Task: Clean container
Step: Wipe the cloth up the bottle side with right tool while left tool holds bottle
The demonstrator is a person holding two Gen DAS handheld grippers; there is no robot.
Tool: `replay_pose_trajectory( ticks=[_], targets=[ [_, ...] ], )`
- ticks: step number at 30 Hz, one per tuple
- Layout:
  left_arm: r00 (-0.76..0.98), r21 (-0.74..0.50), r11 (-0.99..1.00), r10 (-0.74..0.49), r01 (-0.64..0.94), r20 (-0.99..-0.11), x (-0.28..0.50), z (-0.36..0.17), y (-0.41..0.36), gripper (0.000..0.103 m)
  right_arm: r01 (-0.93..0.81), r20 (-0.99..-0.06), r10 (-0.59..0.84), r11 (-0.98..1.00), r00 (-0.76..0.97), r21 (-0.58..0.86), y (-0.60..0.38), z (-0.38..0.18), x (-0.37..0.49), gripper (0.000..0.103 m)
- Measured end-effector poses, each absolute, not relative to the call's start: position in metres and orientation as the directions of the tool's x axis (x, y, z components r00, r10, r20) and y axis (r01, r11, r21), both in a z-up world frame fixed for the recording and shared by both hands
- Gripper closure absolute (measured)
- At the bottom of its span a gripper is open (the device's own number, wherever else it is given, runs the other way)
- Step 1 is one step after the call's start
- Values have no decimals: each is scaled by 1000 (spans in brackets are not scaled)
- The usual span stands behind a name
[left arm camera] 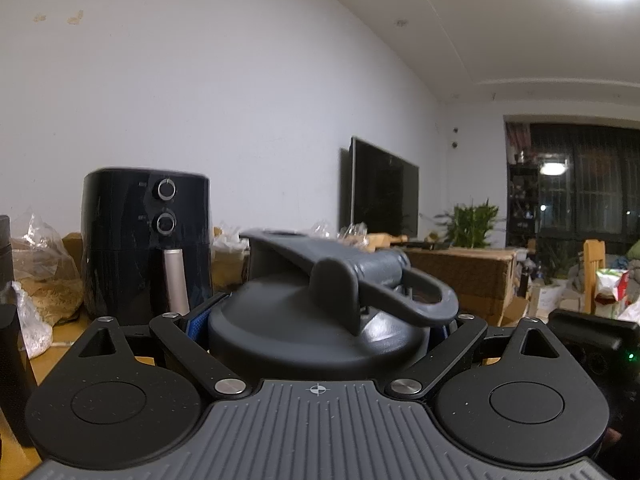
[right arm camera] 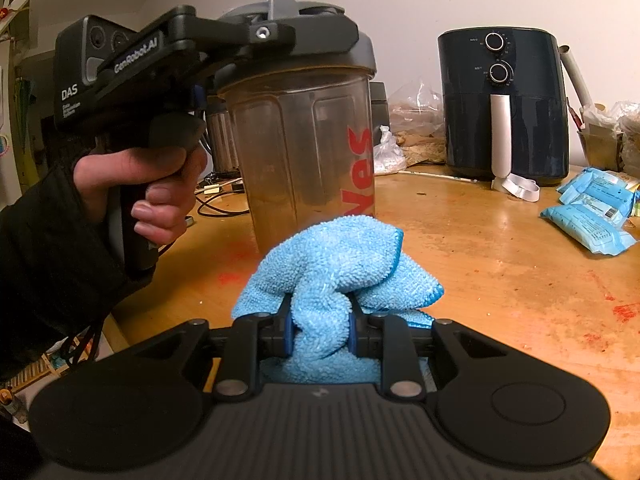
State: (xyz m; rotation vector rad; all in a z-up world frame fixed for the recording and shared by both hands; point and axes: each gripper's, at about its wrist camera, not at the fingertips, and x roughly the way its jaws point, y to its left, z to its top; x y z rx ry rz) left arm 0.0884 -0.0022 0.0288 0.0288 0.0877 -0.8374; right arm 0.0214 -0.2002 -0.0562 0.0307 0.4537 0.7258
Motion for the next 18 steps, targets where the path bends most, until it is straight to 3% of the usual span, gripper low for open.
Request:
replay_pose_trajectory(
  ticks=[8, 10, 18],
  targets=[
    [698, 19, 699, -711, 715, -85, 83, 29, -4, 5, -634, -382, 648, 752, 659, 182, -202, -55, 18, 84],
    [709, 21, 710, -700, 704, -80, 81, 30, -4, 0, -633, -381, 647, 752, 660, 181, -203, -55, 18, 83],
    [745, 14, 746, -664, 666, -67, 74, 34, -5, 0, -631, -377, 648, 753, 662, 185, -204, -55, 16, 84]
  ],
)
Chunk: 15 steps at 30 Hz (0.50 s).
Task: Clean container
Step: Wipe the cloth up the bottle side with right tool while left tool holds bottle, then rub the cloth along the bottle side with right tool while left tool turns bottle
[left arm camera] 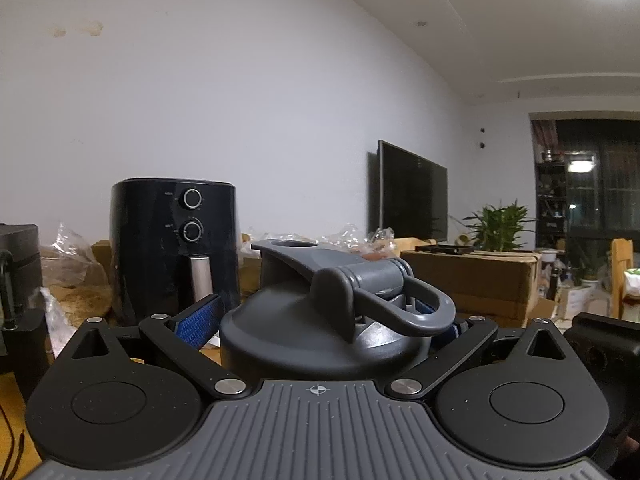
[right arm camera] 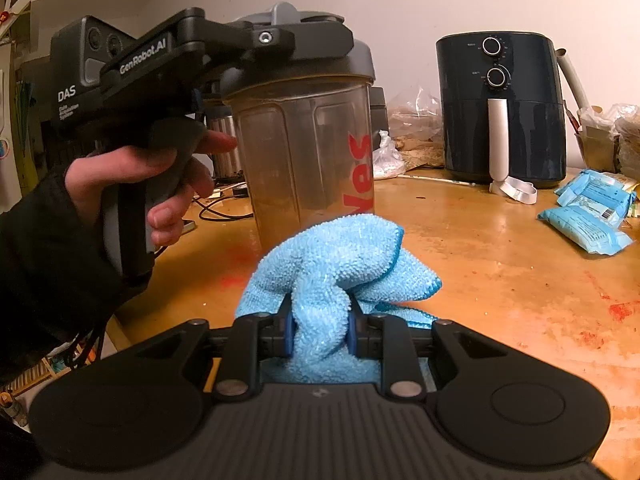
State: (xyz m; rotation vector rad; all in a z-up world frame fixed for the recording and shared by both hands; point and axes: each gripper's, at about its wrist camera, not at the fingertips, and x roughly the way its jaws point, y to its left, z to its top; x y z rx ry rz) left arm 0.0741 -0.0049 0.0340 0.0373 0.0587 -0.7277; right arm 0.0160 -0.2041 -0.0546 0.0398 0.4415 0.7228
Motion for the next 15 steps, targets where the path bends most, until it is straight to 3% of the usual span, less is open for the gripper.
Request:
replay_pose_trajectory(
  ticks=[6, 15],
  targets=[
    [777, 32, 777, -625, 629, -70, 65, 36, -13, 0, -629, -373, 648, 754, 664, 191, -205, -55, 17, 84],
    [880, 120, 872, -468, 474, -75, 51, 31, -40, 0, -627, -371, 648, 755, 665, 194, -205, -56, 16, 84]
  ],
)
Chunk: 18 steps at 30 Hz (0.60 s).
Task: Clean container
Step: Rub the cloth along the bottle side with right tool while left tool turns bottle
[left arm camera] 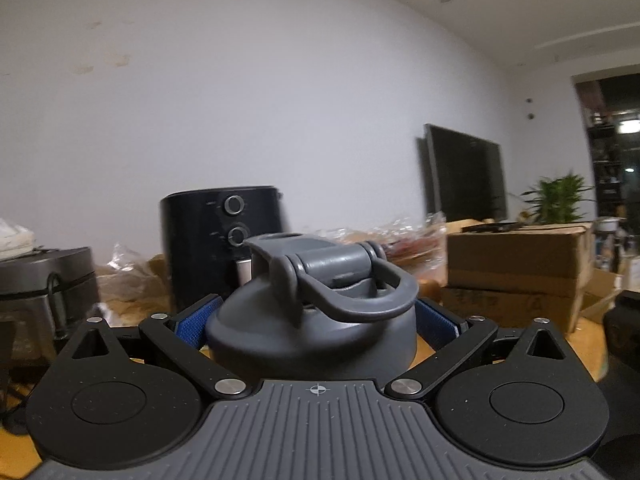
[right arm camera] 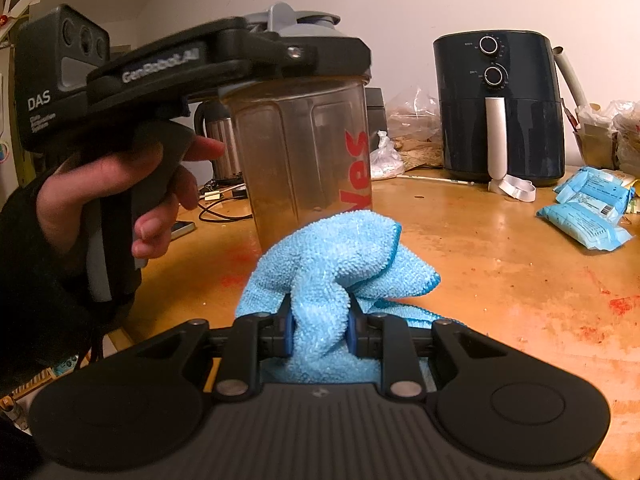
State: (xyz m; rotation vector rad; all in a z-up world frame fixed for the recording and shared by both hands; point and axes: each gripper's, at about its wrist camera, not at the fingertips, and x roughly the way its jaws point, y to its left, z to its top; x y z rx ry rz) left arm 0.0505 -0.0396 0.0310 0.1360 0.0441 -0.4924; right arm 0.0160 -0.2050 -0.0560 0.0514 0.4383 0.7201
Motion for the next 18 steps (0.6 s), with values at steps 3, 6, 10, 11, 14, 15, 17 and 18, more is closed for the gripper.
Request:
replay_pose_trajectory(
  ticks=[3, 6, 10, 11, 14, 15, 17, 18],
  targets=[
    [905, 107, 899, -417, 424, -81, 52, 30, -46, 0, -626, -370, 648, 754, 666, 196, -205, -56, 16, 84],
    [927, 98, 922, -368, 374, -75, 52, 30, -51, 0, -626, -369, 649, 754, 666, 197, -205, -57, 15, 84],
    [957, 84, 954, -284, 288, -63, 51, 33, -57, 0, -626, -367, 649, 754, 666, 199, -206, -58, 15, 84],
    [962, 82, 959, -267, 271, -62, 51, 33, -59, 0, -626, -367, 650, 754, 666, 199, -206, -58, 15, 84],
    [975, 76, 972, -217, 220, -53, 49, 34, -65, 0, -626, -366, 650, 754, 666, 201, -206, -58, 15, 84],
    [978, 76, 976, -202, 205, -51, 47, 34, -66, 0, -625, -366, 650, 754, 666, 201, -207, -58, 15, 84],
    [983, 72, 981, -176, 179, -49, 46, 34, -68, 0, -626, -365, 651, 754, 666, 202, -207, -59, 15, 84],
    [985, 69, 984, -163, 166, -48, 45, 35, -69, 0, -626, -365, 651, 753, 665, 203, -207, -59, 16, 84]
  ],
)
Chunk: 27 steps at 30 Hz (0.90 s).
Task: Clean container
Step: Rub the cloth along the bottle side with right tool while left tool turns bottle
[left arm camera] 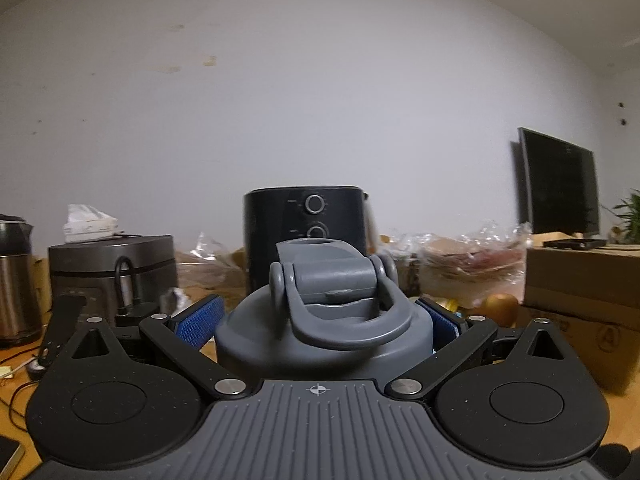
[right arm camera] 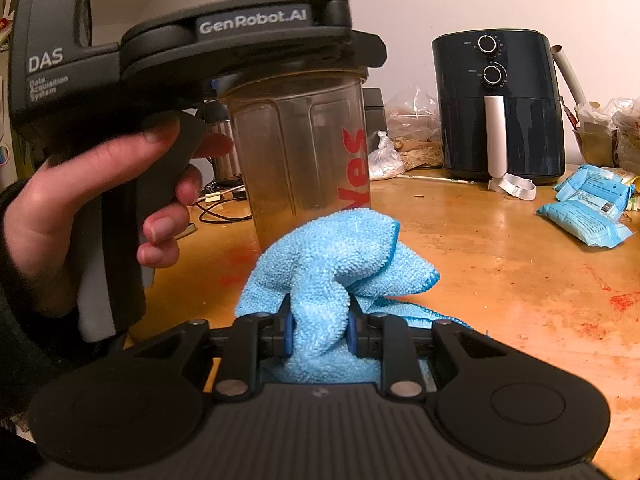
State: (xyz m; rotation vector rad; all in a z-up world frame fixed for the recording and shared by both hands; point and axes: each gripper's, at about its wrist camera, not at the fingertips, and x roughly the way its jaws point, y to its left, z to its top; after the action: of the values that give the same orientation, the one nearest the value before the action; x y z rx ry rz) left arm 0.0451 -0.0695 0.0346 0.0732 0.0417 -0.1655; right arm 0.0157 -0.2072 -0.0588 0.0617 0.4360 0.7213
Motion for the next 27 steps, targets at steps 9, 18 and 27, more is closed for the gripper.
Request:
replay_pose_trajectory(
  ticks=[9, 18, 27],
  targets=[
    [997, 43, 998, -40, 43, -64, 42, 40, -85, 0, -625, -364, 652, 753, 665, 205, -207, -60, 16, 84],
    [996, 29, 999, 39, -37, -83, 43, 41, -95, 0, -625, -365, 650, 754, 667, 202, -205, -60, 12, 84],
    [995, 43, 998, 57, -53, -82, 42, 42, -97, 0, -627, -364, 653, 752, 664, 204, -207, -60, 13, 84]
  ],
)
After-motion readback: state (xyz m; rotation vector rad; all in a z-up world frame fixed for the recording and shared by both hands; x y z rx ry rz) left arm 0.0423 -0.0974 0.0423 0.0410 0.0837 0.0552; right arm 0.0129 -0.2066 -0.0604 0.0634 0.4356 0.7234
